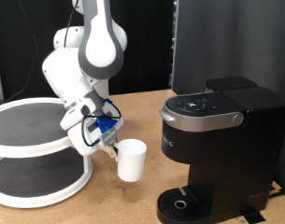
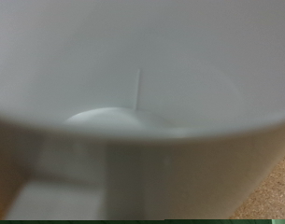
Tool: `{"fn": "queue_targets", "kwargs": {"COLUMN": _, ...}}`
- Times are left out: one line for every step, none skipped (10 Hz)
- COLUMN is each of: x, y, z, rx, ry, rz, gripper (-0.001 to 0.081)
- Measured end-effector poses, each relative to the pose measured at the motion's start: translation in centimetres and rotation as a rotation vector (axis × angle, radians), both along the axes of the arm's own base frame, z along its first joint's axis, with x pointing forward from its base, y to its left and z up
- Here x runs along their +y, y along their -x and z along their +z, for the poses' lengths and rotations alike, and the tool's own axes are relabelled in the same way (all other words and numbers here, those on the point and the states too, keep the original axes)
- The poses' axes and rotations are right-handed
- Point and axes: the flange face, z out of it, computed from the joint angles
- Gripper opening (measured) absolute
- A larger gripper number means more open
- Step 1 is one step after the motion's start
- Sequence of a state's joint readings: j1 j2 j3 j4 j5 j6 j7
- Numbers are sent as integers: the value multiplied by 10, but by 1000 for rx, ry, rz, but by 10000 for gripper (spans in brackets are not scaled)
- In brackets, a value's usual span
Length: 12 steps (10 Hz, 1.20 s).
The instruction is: Make a cup of coffee with the keurig machine
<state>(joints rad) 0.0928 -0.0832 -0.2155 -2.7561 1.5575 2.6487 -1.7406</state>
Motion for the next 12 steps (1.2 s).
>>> {"fn": "queue_targets", "kwargs": {"x": 3, "y": -2, "z": -6, "rx": 1, "ry": 1, "rz": -3, "gripper": 69}}
{"fn": "queue_targets", "kwargs": {"x": 5, "y": -6, "z": -12, "rx": -2, "ry": 1, "rz": -8, "gripper": 69}}
{"fn": "queue_targets", "kwargs": {"x": 7, "y": -10, "z": -16, "rx": -4, "ry": 2, "rz": -11, "gripper": 69}}
{"fn": "queue_targets", "kwargs": {"x": 8, "y": -14, "z": -19, "rx": -5, "ry": 2, "rz": -15, "gripper": 69}}
{"fn": "queue_targets", "kwargs": {"x": 9, "y": -18, "z": -22, "rx": -5, "ry": 4, "rz": -14, "gripper": 69}}
{"fn": "queue_targets", "kwargs": {"x": 10, "y": -22, "z": -25, "rx": -6, "ry": 4, "rz": -14, "gripper": 69}}
{"fn": "queue_targets", "kwargs": {"x": 11, "y": -26, "z": -26, "rx": -8, "ry": 1, "rz": -14, "gripper": 69}}
{"fn": "queue_targets", "kwargs": {"x": 13, "y": -28, "z": -27, "rx": -7, "ry": -1, "rz": -10, "gripper": 69}}
{"fn": "queue_targets", "kwargs": {"x": 14, "y": -30, "z": -29, "rx": -7, "ry": -6, "rz": -6, "gripper": 69}}
{"fn": "queue_targets", "kwargs": {"x": 15, "y": -31, "z": -29, "rx": -9, "ry": -11, "rz": -3, "gripper": 69}}
{"fn": "queue_targets", "kwargs": {"x": 16, "y": -31, "z": -29, "rx": -10, "ry": -12, "rz": -2, "gripper": 69}}
{"fn": "queue_targets", "kwargs": {"x": 18, "y": -32, "z": -28, "rx": -11, "ry": -14, "rz": -1, "gripper": 69}}
